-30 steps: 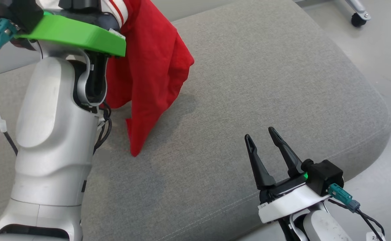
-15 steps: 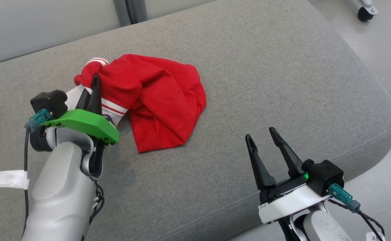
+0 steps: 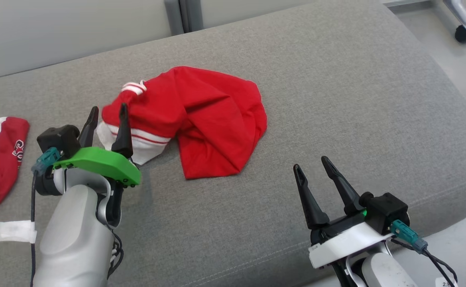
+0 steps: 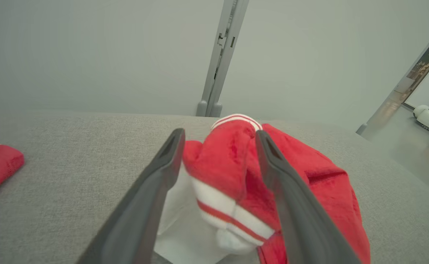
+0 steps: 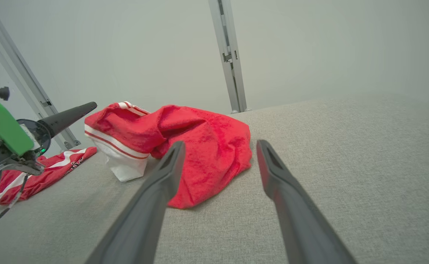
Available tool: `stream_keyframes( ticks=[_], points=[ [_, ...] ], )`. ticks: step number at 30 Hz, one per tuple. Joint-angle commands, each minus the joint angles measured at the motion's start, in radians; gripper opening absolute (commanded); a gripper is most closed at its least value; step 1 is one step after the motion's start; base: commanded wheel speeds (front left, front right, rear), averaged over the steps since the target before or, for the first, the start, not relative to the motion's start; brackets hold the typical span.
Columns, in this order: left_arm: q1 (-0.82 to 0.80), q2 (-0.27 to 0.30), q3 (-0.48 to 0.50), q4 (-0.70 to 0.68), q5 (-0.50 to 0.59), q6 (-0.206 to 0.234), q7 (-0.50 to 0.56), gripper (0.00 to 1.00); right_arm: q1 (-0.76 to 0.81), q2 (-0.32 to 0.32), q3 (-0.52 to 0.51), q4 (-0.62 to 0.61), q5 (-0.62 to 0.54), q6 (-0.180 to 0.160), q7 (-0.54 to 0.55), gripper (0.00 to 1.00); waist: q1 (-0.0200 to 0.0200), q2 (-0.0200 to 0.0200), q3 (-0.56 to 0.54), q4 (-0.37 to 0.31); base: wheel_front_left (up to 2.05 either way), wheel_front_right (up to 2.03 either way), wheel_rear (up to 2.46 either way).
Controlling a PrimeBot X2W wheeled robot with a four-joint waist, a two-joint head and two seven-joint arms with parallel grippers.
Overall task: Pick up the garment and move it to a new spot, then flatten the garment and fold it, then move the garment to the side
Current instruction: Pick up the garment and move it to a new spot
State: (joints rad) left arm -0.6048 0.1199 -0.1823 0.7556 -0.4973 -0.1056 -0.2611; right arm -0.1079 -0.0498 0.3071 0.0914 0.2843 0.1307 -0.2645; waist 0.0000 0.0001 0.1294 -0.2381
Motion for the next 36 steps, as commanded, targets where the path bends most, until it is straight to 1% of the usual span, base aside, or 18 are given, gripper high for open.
stream_keyframes(
  ticks=[1, 6, 7, 10, 16, 20, 24, 28, 32, 36],
  points=[
    [0.029, 0.0, 0.01, -0.017, 0.018, 0.002, -0.003, 1.0, 0.006, -0.002, 0.0, 0.005, 0.003, 0.0, -0.002, 1.0, 0.0, -0.0001, -0.028, 0.041, 0.0, 0.0, 0.0],
    [0.107, 0.006, 0.043, -0.098, 0.062, 0.001, -0.003, 1.0, 0.008, -0.002, -0.003, 0.016, -0.005, 0.0, -0.002, 1.0, 0.0, -0.0001, -0.059, 0.084, 0.0, 0.0, 0.0],
    [0.107, 0.006, 0.043, -0.098, 0.062, 0.001, -0.003, 1.0, 0.008, -0.002, -0.003, 0.016, -0.005, 0.0, -0.002, 1.0, 0.0, -0.0001, -0.059, 0.084, 0.0, 0.0, 0.0],
    [0.17, 0.005, 0.082, -0.188, 0.094, 0.004, -0.003, 1.0, 0.017, -0.002, -0.009, 0.021, -0.011, 0.0, -0.002, 1.0, 0.0, -0.0001, -0.08, 0.107, 0.0, 0.0, 0.0],
    [0.321, -0.005, 0.156, -0.384, 0.169, -0.004, -0.003, 1.0, 0.028, -0.002, -0.029, 0.017, -0.019, 0.0, -0.002, 1.0, 0.0, -0.0001, -0.109, 0.139, 0.0, 0.0, 0.0],
    [0.415, -0.018, 0.193, -0.504, 0.217, -0.008, -0.003, 1.0, 0.035, -0.002, -0.046, 0.005, -0.026, 0.0, -0.002, 1.0, 0.0, -0.0001, -0.123, 0.151, 0.0, 0.0, 0.0],
    [0.504, -0.025, 0.231, -0.619, 0.289, -0.011, -0.003, 1.0, 0.041, -0.002, -0.06, -0.006, -0.033, 0.0, -0.002, 1.0, 0.0, -0.0001, -0.131, 0.154, 0.0, 0.0, 0.0],
    [0.587, -0.042, 0.261, -0.667, 0.328, -0.003, -0.003, 1.0, 0.058, -0.002, -0.075, -0.01, -0.035, 0.0, -0.002, 1.0, 0.0, -0.0001, -0.143, 0.154, 0.0, 0.0, 0.0],
    [0.653, -0.056, 0.27, -0.668, 0.355, 0.0, -0.003, 1.0, 0.082, -0.002, -0.087, -0.004, -0.035, 0.0, -0.002, 1.0, 0.0, -0.0001, -0.157, 0.155, 0.0, 0.0, 0.0],
    [0.7, -0.063, 0.269, -0.667, 0.361, 0.002, -0.003, 1.0, 0.104, -0.002, -0.093, 0.002, -0.033, 0.0, -0.002, 1.0, 0.0, -0.0001, -0.167, 0.156, 0.0, 0.0, 0.0]
  ],
)
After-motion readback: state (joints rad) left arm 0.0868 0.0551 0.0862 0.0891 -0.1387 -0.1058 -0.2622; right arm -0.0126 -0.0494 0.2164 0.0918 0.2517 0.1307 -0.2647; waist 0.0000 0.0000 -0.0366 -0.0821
